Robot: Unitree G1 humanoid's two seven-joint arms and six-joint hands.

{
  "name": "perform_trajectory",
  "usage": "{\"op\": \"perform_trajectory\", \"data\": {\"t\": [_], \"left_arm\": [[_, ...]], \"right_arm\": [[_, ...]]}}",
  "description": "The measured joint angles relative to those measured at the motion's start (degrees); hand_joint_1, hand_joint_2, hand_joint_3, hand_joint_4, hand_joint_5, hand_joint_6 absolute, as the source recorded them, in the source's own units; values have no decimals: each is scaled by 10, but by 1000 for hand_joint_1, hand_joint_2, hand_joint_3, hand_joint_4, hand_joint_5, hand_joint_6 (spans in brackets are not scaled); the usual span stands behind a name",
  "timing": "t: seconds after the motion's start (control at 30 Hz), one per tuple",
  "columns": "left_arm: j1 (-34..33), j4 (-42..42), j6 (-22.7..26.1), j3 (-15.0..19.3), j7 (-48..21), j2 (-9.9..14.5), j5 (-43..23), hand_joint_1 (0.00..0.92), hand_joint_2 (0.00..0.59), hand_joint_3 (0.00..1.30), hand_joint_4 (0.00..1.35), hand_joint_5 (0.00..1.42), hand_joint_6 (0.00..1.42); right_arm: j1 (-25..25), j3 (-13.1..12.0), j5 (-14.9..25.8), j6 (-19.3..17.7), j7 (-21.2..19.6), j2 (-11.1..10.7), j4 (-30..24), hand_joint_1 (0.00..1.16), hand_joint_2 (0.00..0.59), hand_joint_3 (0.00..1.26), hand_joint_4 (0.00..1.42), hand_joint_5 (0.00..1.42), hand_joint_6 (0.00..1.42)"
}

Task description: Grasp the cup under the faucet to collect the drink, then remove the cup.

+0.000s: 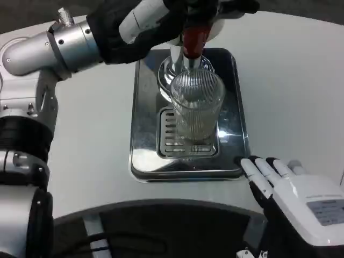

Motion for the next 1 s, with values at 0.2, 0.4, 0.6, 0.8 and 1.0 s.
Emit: {"op": "perform_trajectory", "data": {"t": [0.2, 0.4, 0.6, 0.8, 1.0], "left_arm": [[-2, 7, -31, -4, -5, 5, 13, 0, 46, 27, 0, 100, 24], [-2, 16, -63, -15, -5, 10, 26, 0, 46, 27, 0, 106, 21], [-2, 19, -107, -25, -5, 14, 41, 0, 46, 33, 0, 108, 14], [-2, 30, -146, -37, -3, 21, 49, 0, 49, 36, 0, 109, 11], [-2, 37, -167, -48, 7, 26, 51, 0, 50, 36, 0, 109, 10]], "right_arm": [[-28, -19, 10, 10, -15, 0, 15, 645, 348, 0, 0, 0, 0], [-39, -32, 23, 15, -23, -2, 26, 642, 343, 0, 0, 0, 0], [-39, -35, 30, 19, -26, -2, 26, 641, 341, 0, 0, 0, 0], [-38, -37, 38, 23, -43, 0, 33, 634, 337, 0, 0, 0, 0], [-46, -39, 69, 37, -70, 1, 63, 621, 299, 0, 0, 0, 0]]}}
